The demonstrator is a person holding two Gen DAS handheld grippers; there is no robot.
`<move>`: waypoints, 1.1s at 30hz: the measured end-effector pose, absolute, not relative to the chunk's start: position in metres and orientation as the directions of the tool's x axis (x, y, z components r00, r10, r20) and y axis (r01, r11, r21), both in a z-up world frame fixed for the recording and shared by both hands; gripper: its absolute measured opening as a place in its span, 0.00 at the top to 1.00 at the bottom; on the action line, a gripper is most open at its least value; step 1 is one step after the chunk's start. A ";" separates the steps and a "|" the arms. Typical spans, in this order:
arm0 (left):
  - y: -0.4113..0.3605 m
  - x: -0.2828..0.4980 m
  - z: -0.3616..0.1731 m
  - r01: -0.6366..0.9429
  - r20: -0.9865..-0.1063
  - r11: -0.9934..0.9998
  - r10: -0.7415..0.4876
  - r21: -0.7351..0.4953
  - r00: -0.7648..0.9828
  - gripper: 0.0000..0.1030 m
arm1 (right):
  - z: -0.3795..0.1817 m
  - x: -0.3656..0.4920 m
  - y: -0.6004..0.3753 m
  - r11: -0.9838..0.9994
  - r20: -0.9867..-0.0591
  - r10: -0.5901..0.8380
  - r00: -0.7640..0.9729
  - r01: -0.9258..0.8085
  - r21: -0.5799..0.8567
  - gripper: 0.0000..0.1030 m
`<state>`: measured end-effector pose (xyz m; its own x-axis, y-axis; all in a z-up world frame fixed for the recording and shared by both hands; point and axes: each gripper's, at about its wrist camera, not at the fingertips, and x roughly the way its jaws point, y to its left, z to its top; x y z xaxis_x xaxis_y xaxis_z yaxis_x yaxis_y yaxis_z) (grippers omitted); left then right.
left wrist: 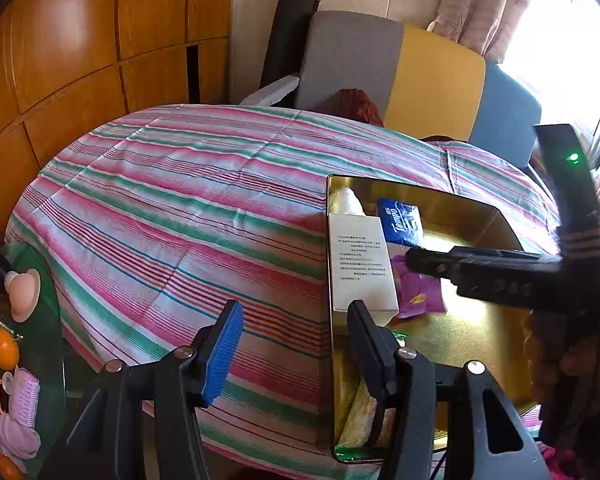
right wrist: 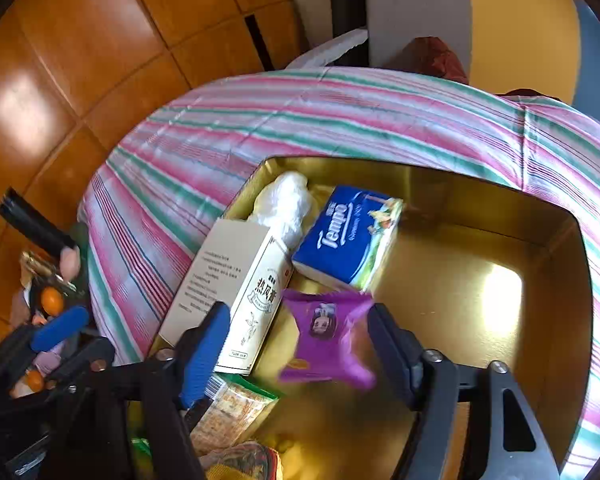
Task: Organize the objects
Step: 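Drop the purple packet into the gold tray with the right gripper, then move both grippers from the tray back toward the remaining items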
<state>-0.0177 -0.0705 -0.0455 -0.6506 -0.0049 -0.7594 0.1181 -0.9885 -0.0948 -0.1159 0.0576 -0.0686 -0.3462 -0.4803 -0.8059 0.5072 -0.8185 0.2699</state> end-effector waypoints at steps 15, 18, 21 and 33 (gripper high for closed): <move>-0.046 -0.010 -0.025 0.056 -0.725 -0.997 -0.003 -0.049 -0.689 0.47 | -0.027 -0.077 0.124 -0.860 -0.749 -0.455 -0.482 0.457 0.228 0.13; -0.039 -0.009 -0.022 0.039 -0.722 -0.998 0.006 -0.046 -0.691 0.47 | -0.022 -0.067 0.136 -0.869 -0.743 -0.432 -0.511 0.456 0.191 0.13; -0.032 -0.008 -0.019 0.019 -0.719 -0.999 0.018 -0.043 -0.695 0.47 | -0.019 -0.059 0.149 -0.877 -0.737 -0.415 -0.534 0.449 0.168 0.13; 0.008 -0.013 -0.010 -0.082 -0.714 -0.996 0.073 -0.022 -0.696 0.47 | -0.004 -0.051 0.235 -0.937 -0.708 -0.326 -0.626 0.315 0.153 0.10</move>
